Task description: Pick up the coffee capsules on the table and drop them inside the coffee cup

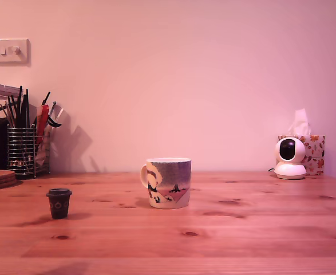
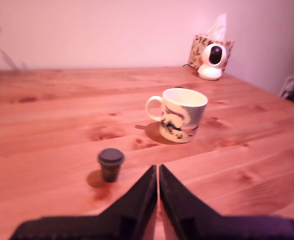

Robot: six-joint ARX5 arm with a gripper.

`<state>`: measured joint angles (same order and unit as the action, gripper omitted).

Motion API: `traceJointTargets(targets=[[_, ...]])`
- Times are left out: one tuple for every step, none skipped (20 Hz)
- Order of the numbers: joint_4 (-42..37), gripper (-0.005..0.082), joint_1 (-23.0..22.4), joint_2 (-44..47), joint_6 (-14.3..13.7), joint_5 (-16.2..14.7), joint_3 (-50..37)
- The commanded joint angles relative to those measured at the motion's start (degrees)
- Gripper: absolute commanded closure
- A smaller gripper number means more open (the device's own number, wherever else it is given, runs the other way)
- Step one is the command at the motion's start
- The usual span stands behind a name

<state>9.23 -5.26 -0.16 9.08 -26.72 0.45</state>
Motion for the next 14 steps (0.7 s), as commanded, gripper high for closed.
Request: traceJointTargets(targets=[[-0.2,0.0761,-0.2,-0.2,0.6,0.7,-0.8],[-0.2,0.07,-0.2,-0.2,0.7,0.9,-0.8],[-0.3,0.0573,-0.3,-0.2,1.8,0.8,-1.1],[-0.3,0.0429,-0.8,-0.2,2.6,1.0,-1.5],[0.2,0.0344,-1.6,-0.2,2.8,1.6,-1.9],[0.5,0.0316,-2.5,-0.2,2.7,2.4,-1.9],[0.0,0.0317,-3.5,-0.2,2.5,2.8,-1.9],[-0.2,0.0317,-4.4,-0.2,0.9,3.3,-1.9],[-0.1,0.0317,-5.1,-0.2,0.4,4.3,-1.9],[0.0,0.0316,-5.6,-0.1,-0.1,5.9,-1.9],[-0.1,0.0316,-6.0,0.0,-0.1,6.6,-1.9],[-0.3,0.0316,-6.4,0.3,-0.1,7.7,-1.9],[-0.4,0.0316,-6.7,0.6,-0.2,8.6,-1.9],[-0.5,0.0316,-7.0,1.0,-0.3,9.4,-1.9]])
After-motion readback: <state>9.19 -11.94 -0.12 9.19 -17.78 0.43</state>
